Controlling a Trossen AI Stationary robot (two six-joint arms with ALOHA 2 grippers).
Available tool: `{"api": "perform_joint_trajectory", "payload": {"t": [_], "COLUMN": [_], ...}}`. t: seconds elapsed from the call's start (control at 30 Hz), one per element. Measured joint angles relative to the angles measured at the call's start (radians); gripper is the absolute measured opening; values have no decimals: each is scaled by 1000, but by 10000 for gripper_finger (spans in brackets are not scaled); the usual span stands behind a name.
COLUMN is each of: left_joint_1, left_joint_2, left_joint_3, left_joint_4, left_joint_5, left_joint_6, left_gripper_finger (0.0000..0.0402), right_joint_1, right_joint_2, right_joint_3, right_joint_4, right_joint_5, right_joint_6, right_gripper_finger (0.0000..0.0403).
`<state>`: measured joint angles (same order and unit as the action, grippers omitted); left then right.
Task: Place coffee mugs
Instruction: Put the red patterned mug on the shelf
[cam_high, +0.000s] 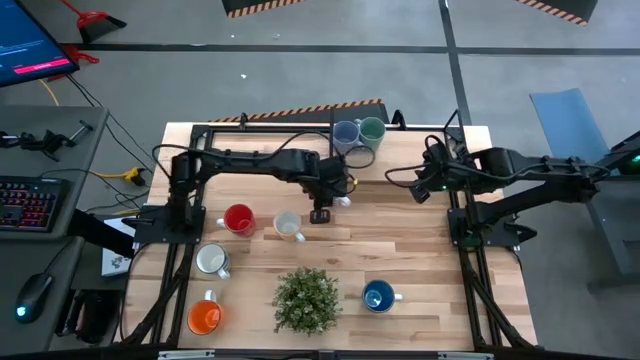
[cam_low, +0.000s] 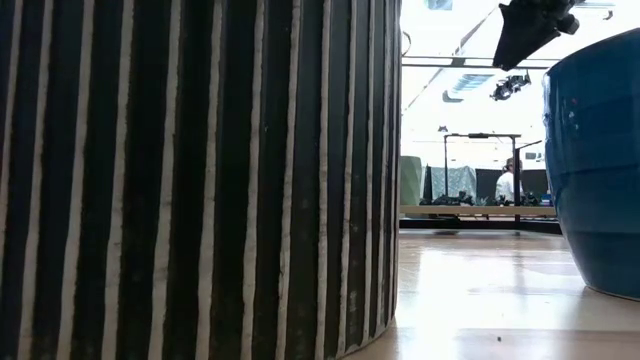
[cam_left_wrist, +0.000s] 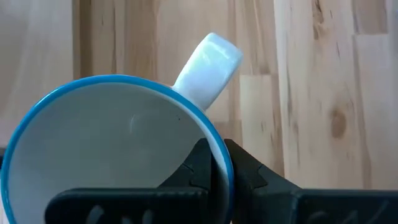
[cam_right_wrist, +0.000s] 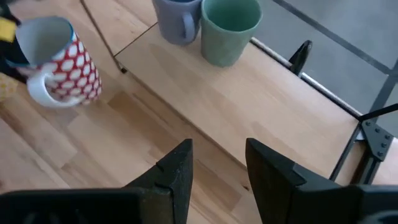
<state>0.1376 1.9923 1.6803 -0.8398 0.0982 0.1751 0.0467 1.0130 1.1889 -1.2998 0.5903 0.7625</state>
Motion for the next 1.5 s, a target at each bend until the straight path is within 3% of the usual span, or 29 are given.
{"api": "perform_joint_trajectory", "payload": {"t": [0.33,0.53,0.97,1.2,1.5], "left_joint_1": [-37,-49,-49,-52,-53], "left_joint_2": [228,318,341,340,340], "left_joint_3": [334,440,454,453,472], "left_joint_4": [-135,-171,-206,-205,-203], "left_joint_5": [31,56,45,-16,-21], "left_joint_6": [45,54,62,64,57], "left_gripper_finger": [8,8,10,62,109], "right_joint_1": [0,0,0,0,0], "right_joint_2": [-48,-86,-103,-104,-104], "right_joint_3": [0,0,0,0,0], "right_joint_4": [-64,-157,-171,-171,-188], "right_joint_5": [38,37,34,34,38], "right_joint_6": [55,133,149,146,146], "right_gripper_finger": [126,126,126,126,126]}}
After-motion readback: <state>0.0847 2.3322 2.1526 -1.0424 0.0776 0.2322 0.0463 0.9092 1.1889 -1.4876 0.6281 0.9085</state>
